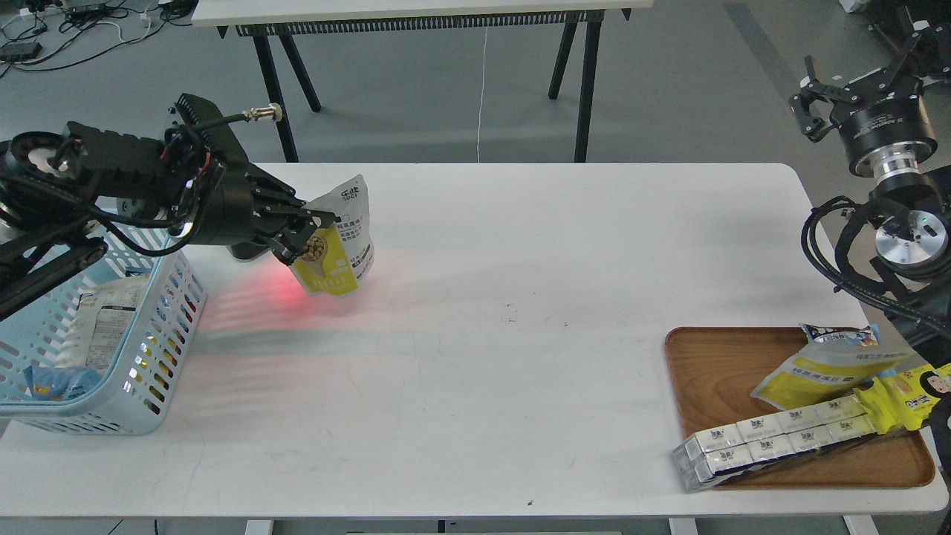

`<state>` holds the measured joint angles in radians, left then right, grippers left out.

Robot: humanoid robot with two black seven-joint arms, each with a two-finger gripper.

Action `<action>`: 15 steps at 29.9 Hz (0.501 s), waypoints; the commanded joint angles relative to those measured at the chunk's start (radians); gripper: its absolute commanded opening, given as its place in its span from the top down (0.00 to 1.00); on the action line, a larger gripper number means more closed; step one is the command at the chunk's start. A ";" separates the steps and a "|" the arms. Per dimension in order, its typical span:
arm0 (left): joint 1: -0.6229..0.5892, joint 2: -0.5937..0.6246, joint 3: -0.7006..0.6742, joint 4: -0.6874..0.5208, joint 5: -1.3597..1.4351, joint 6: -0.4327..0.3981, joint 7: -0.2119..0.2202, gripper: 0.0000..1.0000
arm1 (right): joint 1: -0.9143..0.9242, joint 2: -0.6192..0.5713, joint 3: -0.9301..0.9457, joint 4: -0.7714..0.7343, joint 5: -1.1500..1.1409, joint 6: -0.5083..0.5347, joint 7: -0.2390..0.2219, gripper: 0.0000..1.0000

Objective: Scan snack and place in basket
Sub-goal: 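Lift the packet and hold it in front of the barcode scanner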

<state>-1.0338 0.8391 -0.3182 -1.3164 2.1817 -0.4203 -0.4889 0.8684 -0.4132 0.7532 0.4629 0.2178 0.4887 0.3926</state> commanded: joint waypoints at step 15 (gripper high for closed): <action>-0.006 0.000 -0.002 0.002 0.000 -0.002 0.000 1.00 | 0.003 -0.009 0.000 0.002 0.000 0.000 0.000 0.01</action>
<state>-1.0413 0.8391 -0.3213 -1.3146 2.1816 -0.4218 -0.4887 0.8684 -0.4217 0.7532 0.4634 0.2178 0.4886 0.3927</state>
